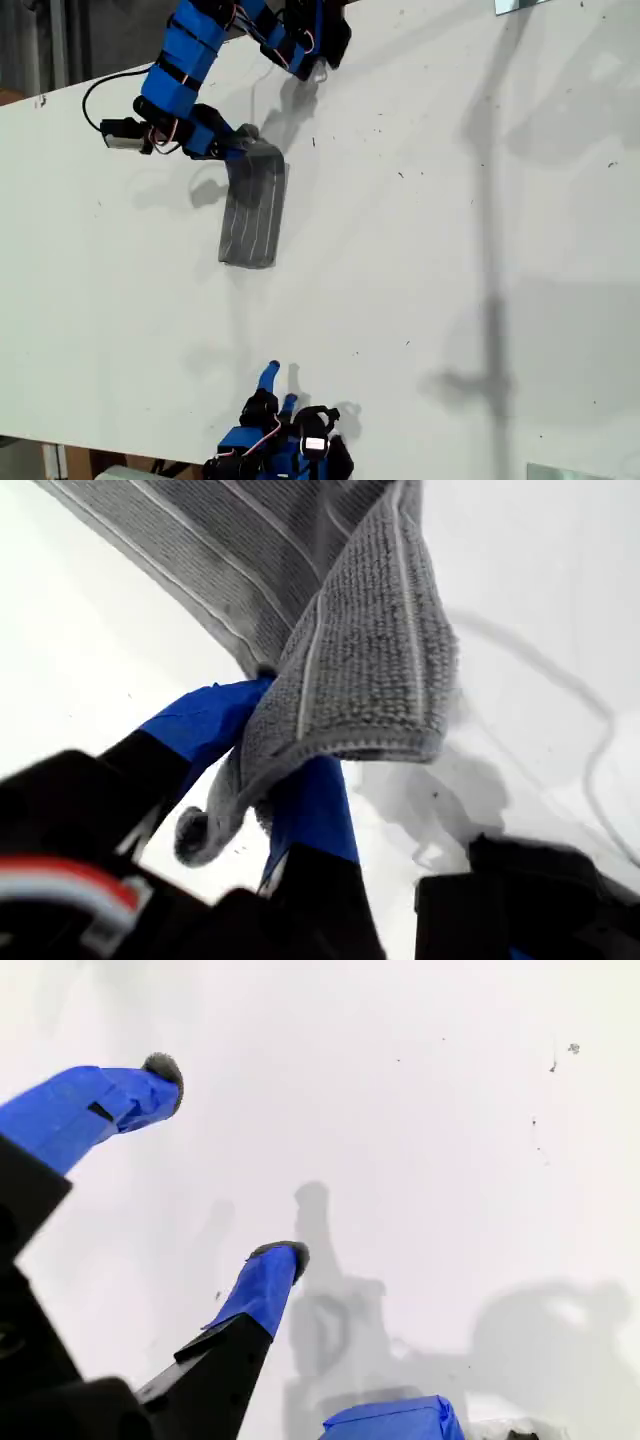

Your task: Grasp corners of a square towel and fold twice.

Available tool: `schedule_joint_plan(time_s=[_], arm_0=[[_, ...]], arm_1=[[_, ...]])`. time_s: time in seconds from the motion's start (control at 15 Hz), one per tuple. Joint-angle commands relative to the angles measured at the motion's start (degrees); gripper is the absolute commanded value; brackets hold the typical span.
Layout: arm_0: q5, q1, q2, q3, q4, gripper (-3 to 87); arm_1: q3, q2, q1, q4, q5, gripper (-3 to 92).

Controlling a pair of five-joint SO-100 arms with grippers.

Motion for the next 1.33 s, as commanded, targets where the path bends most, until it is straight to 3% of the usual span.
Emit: schedule_joint_plan(time_s=[0.0,0.2,0.53,0.6,0.73,0.8,1.07,1.27], arm_0=[[-2.6,1.8,7.0,4.1,-1.1,30.9],[-4.9,2.5,17.3,11.3,-0.4,30.8],[-6.9,3.4,22.9,15.3,0.5,30.9],[-6.9,3.4,22.9,15.4,0.4,30.9],[-6.9,3.4,23.0,16.2,-0.1,31.0],[-7.0,3.5,23.1,16.5,-0.4,31.0],[-6.6,3.4,23.7,17.1,-0.9,31.1],[-5.8,3.7,25.4,19.7,-1.7,30.8]], arm_1=[[-18.3,-11.3,-4.0,-2.5,-3.0,0.0],[-36.0,-26.7,-6.2,-8.7,-5.7,0.0],[-36.5,-28.3,-9.1,-24.7,-8.3,0.0],[-36.5,-29.1,-9.2,-26.1,-8.6,4.0],[-36.5,-30.1,-10.0,-27.8,-8.8,23.2],[-36.5,-30.1,-10.5,-28.3,-9.0,27.0],[-35.9,-24.1,-9.7,-27.4,-11.3,32.3],[-12.7,-7.6,-6.2,-26.1,-6.8,34.2]])
